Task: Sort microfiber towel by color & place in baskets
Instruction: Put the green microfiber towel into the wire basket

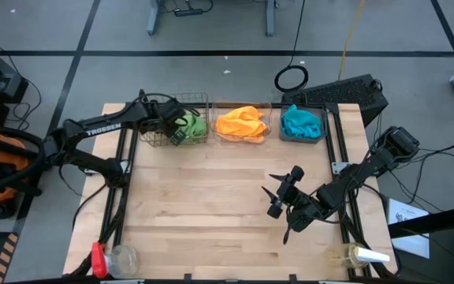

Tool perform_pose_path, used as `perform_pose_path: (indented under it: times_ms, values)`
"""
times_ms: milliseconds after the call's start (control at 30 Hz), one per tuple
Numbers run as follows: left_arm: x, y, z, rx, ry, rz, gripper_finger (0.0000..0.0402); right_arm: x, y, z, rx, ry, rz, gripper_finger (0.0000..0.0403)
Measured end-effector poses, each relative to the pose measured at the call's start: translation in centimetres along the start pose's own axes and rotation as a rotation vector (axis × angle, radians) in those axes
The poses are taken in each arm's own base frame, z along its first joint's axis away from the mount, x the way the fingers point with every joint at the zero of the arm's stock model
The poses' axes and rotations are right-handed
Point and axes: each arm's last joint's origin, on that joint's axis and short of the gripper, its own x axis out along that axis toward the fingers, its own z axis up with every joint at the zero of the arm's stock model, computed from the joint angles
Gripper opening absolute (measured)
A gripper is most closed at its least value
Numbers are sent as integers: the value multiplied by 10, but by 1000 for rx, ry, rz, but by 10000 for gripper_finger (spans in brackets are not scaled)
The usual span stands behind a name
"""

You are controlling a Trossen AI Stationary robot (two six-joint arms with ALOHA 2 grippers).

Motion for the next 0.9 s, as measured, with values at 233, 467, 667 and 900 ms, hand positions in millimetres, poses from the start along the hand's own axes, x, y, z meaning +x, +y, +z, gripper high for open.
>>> perform_pose_path:
  times_ms: [233,467,667,900]
  values:
    - [-2,4,3,42,-5,14,133,0,0,0,7,0,0,226]
    - [3,18,5,-2,33,-86,195,0,0,0,15,0,0,226]
    - [6,26,7,-62,29,-81,246,0,0,0,16,0,0,226]
    - [-14,16,9,-95,39,-144,249,0,0,0,18,0,0,226]
